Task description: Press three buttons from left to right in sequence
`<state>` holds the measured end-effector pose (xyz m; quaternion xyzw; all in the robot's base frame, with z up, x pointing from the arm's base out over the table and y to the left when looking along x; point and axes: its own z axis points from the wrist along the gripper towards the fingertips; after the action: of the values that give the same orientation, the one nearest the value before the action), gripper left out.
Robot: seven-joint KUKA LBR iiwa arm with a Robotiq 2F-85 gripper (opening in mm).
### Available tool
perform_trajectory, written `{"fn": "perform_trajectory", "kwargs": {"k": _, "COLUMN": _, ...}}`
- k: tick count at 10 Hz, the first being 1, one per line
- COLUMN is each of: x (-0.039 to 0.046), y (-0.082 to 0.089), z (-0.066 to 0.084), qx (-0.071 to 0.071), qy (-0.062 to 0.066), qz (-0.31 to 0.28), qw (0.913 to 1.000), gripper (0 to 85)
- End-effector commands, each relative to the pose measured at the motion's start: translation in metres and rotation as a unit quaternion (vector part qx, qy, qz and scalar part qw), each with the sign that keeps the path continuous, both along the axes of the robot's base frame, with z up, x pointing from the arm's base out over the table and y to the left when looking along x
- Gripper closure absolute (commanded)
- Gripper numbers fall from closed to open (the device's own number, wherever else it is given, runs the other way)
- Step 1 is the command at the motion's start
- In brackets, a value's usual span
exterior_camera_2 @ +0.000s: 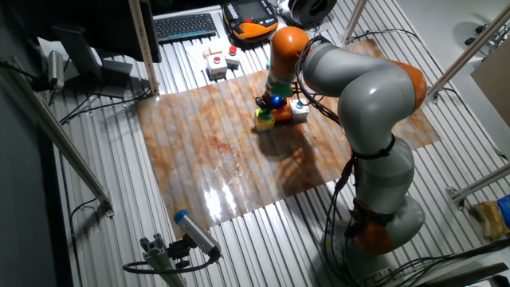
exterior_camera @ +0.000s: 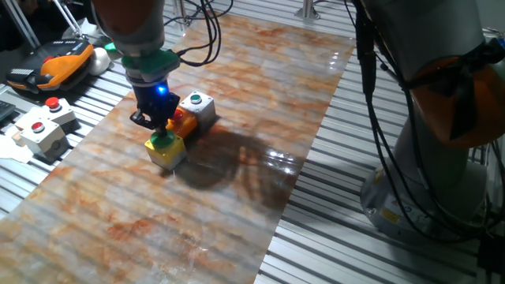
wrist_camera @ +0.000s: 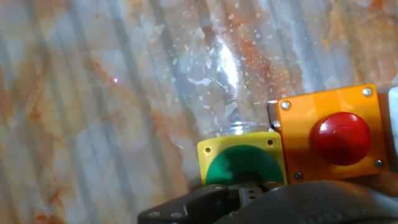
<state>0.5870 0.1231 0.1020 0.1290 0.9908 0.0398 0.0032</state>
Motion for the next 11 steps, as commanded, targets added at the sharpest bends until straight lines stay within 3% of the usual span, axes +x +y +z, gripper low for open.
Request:
{"fn": "perform_trajectory", "kwargs": {"k": 1, "x": -0.0018, "y": -0.001, "z": -0.004, "qx": 0.003, "qy": 0.004, "qz": -0.001, "qw": 1.0, "gripper": 85.0}}
{"fn": "perform_trajectory", "kwargs": {"k": 3, "x": 0.004, "y": -0.004, "z": 0.013, "qx": 0.022, "qy": 0.016, "qz": -0.009, "qw": 0.9996, "gripper": 85.0}}
{"fn": "perform_trajectory", "kwargs": {"k": 6, "x": 0.007, "y": -0.01, "z": 0.039, "qx": 0.015, "qy": 0.017, "qz": -0.002, "qw": 0.9997, "gripper": 85.0}}
{"fn": "perform_trajectory", "kwargs": {"k": 8, "x": 0.0005, "y": -0.025, "z": 0.054, "qx": 0.02, "qy": 0.01, "qz": 0.01, "qw": 0.9997, "gripper": 85.0}}
{"fn": "perform_trajectory", "kwargs": {"k": 10, "x": -0.0016, "y": -0.037, "z": 0.063, "qx": -0.008, "qy": -0.005, "qz": 0.031, "qw": 0.9995, "gripper": 85.0}}
{"fn": "perform_trajectory", "kwargs": {"k": 11, "x": -0.002, "y": -0.042, "z": 0.069, "qx": -0.029, "qy": -0.01, "qz": 0.043, "qw": 0.9986, "gripper": 85.0}}
